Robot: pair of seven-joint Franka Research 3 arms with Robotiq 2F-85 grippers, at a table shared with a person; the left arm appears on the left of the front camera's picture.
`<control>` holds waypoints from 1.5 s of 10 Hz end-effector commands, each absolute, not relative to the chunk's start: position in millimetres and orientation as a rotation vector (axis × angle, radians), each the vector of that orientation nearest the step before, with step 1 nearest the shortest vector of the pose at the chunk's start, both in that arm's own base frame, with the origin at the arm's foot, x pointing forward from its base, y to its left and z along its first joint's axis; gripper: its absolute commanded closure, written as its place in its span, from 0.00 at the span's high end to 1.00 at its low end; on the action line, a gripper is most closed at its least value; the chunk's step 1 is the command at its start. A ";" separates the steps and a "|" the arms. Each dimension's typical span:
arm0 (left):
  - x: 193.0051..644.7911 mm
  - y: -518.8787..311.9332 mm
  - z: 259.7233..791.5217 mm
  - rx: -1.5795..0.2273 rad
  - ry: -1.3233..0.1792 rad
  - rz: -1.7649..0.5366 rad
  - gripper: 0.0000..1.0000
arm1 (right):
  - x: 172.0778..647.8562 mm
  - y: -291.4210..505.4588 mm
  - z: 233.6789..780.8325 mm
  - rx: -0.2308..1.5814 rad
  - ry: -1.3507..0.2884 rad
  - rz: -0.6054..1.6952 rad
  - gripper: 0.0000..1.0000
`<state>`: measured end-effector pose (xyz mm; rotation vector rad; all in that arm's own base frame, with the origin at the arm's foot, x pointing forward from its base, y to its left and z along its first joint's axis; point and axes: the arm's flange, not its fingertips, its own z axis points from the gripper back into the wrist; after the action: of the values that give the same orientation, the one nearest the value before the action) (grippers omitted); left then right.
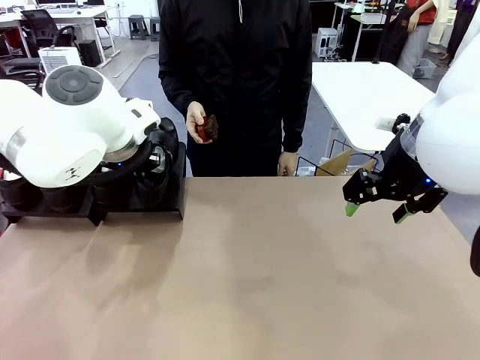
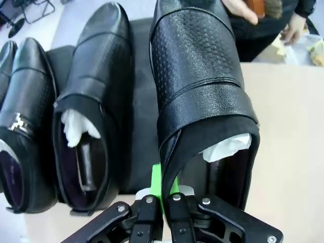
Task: Organize the shoes by placing them on the stand.
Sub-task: Place the Shoe from the middle of the table onto the Shoes Stand.
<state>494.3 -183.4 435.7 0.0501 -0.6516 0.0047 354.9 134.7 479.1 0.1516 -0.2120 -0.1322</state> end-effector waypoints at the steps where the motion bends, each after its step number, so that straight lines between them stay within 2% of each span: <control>1: 509.6 -196.6 428.3 0.072 -0.734 0.060 0.00 | 357.7 136.1 480.3 0.162 -0.212 -0.134 1.00; 9: 526.9 -201.1 403.4 0.075 -0.719 0.127 0.00 | 357.7 136.1 480.3 0.162 -0.212 -0.134 1.00; 10: 526.3 -201.5 404.0 0.083 -0.717 0.127 0.09 | 357.7 136.1 480.3 0.162 -0.212 -0.134 1.00; 13: 523.1 -200.1 414.3 0.107 -0.752 0.151 0.66 | 357.7 136.1 480.3 0.162 -0.212 -0.134 1.00; 15: 517.0 -199.5 426.5 0.126 -0.791 0.134 0.66 | 357.7 136.1 480.3 0.162 -0.212 -0.134 1.00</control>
<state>522.2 -196.9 426.4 0.0967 -0.7397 0.1150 355.0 134.7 479.0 0.1516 -0.2117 -0.1322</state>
